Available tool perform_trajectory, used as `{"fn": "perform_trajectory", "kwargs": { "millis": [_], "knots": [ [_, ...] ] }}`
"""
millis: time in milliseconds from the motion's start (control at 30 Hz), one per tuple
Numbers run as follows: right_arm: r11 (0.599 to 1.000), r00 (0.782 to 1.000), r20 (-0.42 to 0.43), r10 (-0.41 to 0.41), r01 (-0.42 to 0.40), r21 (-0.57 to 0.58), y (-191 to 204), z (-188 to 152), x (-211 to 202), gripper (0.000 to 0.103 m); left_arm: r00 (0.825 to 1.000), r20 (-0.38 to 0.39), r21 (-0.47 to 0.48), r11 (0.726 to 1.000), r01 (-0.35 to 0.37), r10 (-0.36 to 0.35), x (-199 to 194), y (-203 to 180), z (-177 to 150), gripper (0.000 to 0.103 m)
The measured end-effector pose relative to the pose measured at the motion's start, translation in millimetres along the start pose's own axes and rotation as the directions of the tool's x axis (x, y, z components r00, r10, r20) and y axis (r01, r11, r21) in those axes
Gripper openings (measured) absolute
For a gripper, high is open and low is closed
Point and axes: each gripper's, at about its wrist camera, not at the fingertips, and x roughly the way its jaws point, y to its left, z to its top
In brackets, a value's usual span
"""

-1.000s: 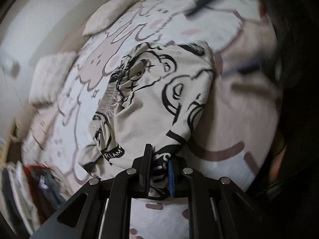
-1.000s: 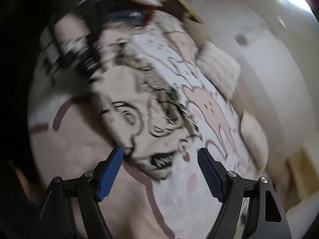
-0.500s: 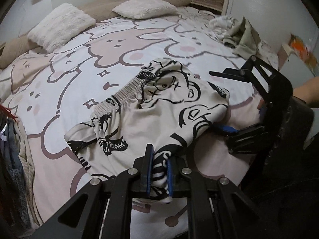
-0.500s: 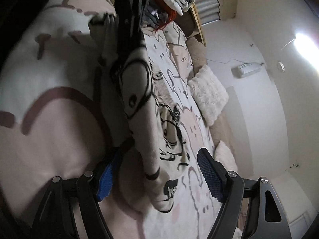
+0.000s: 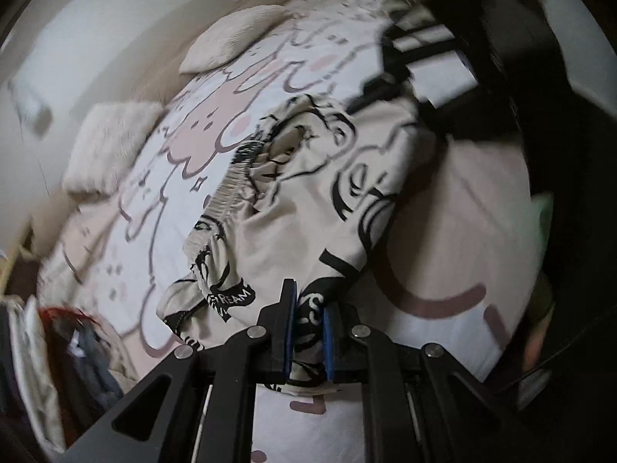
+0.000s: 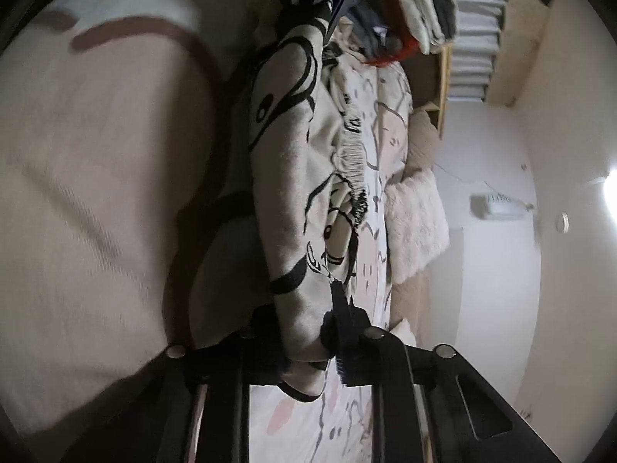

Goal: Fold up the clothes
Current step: 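Grasp the folded sweatshirt with both grippers and lift it off the bed, then carry the sweatshirt with both grippers onto the clothes stack by the shelf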

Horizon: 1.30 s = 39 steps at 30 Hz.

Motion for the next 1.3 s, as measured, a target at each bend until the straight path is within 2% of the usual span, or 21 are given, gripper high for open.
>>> {"fn": "perform_trajectory", "kwargs": {
  "millis": [67, 100, 133, 200, 267, 300, 333, 400, 500, 567, 633, 667, 733, 800, 900, 967, 1033, 1100, 1200, 1300],
  "knots": [
    [1.000, 1.000, 0.012, 0.012, -0.012, -0.001, -1, -2, 2, 0.018, 0.996, -0.011, 0.097, 0.992, -0.083, 0.085, 2, -14, -4, 0.016],
    [1.000, 1.000, 0.017, 0.015, -0.015, 0.000, -1, -2, 2, 0.018, 0.990, -0.015, 0.163, 0.977, -0.135, 0.140, 5, -24, -5, 0.017],
    [1.000, 1.000, 0.021, 0.015, -0.015, -0.002, 0, -2, 2, 0.018, 0.980, -0.021, 0.237, 0.954, -0.187, 0.197, 8, -34, -8, 0.029],
    [1.000, 0.999, 0.033, 0.012, -0.012, -0.009, 5, -3, 1, 0.018, 0.956, -0.014, 0.371, 0.889, -0.267, 0.293, 14, -52, -16, 0.050],
    [1.000, 0.999, 0.043, 0.006, -0.005, -0.017, 11, -4, 0, 0.018, 0.938, 0.019, 0.463, 0.829, -0.315, 0.345, 16, -65, -24, 0.050],
    [1.000, 0.999, 0.047, 0.004, -0.003, -0.019, 13, -4, -1, 0.018, 0.935, 0.026, 0.485, 0.813, -0.322, 0.354, 18, -66, -26, 0.050],
    [1.000, 0.999, 0.048, 0.003, -0.003, -0.018, 14, -4, -1, 0.018, 0.934, 0.025, 0.496, 0.807, -0.320, 0.355, 18, -66, -27, 0.050],
    [1.000, 0.998, 0.055, 0.004, -0.003, -0.016, 16, -4, -2, 0.018, 0.938, 0.009, 0.498, 0.812, -0.305, 0.347, 21, -60, -29, 0.050],
    [1.000, 0.998, 0.068, 0.008, -0.007, -0.019, 17, -4, -2, 0.018, 0.931, -0.006, 0.533, 0.788, -0.306, 0.366, 25, -52, -35, 0.050],
    [1.000, 0.997, 0.076, 0.012, -0.010, -0.022, 16, -5, -1, 0.018, 0.929, -0.019, 0.555, 0.777, -0.297, 0.369, 28, -48, -39, 0.048],
    [0.999, 0.996, 0.085, 0.012, -0.009, -0.036, 17, -5, -3, 0.018, 0.931, -0.036, 0.570, 0.773, -0.278, 0.362, 30, -46, -43, 0.021],
    [0.999, 0.996, 0.090, 0.012, -0.007, -0.048, 19, -5, -4, 0.018, 0.927, -0.036, 0.583, 0.761, -0.284, 0.373, 32, -46, -45, 0.015],
    [0.997, 0.994, 0.104, 0.012, -0.005, -0.073, 20, -6, -6, 0.018, 0.919, -0.030, 0.601, 0.742, -0.297, 0.393, 34, -46, -50, 0.012],
    [0.995, 0.992, 0.124, 0.023, -0.011, -0.099, 20, -7, -9, 0.012, 0.919, -0.021, 0.569, 0.761, -0.312, 0.393, 29, -39, -49, 0.011],
    [0.995, 0.990, 0.133, 0.038, -0.025, -0.096, 10, -7, -12, 0.011, 0.917, -0.002, 0.499, 0.795, -0.344, 0.398, 21, -23, -41, 0.011],
    [0.997, 0.990, 0.127, 0.063, -0.056, -0.057, -6, -4, -13, 0.010, 0.926, -0.027, 0.402, 0.852, -0.335, 0.377, 13, 1, -31, 0.011],
    [0.992, 0.988, 0.104, 0.116, -0.121, 0.046, -39, 4, -11, 0.010, 0.939, -0.062, 0.270, 0.912, -0.310, 0.338, 4, 33, -19, 0.011],
    [0.979, 0.986, 0.091, 0.139, -0.150, 0.135, -80, 12, -7, 0.009, 0.947, -0.075, 0.137, 0.943, -0.302, 0.314, -9, 75, -7, 0.010],
    [0.964, 0.989, 0.083, 0.125, -0.141, 0.223, -145, 27, -1, 0.009, 0.945, -0.068, -0.010, 0.947, -0.322, 0.321, -33, 144, 12, 0.010],
    [0.956, 0.994, 0.081, 0.078, -0.097, 0.277, -211, 48, 2, 0.009, 0.929, -0.059, -0.132, 0.919, -0.371, 0.366, -64, 221, 25, 0.010]
  ]
}}
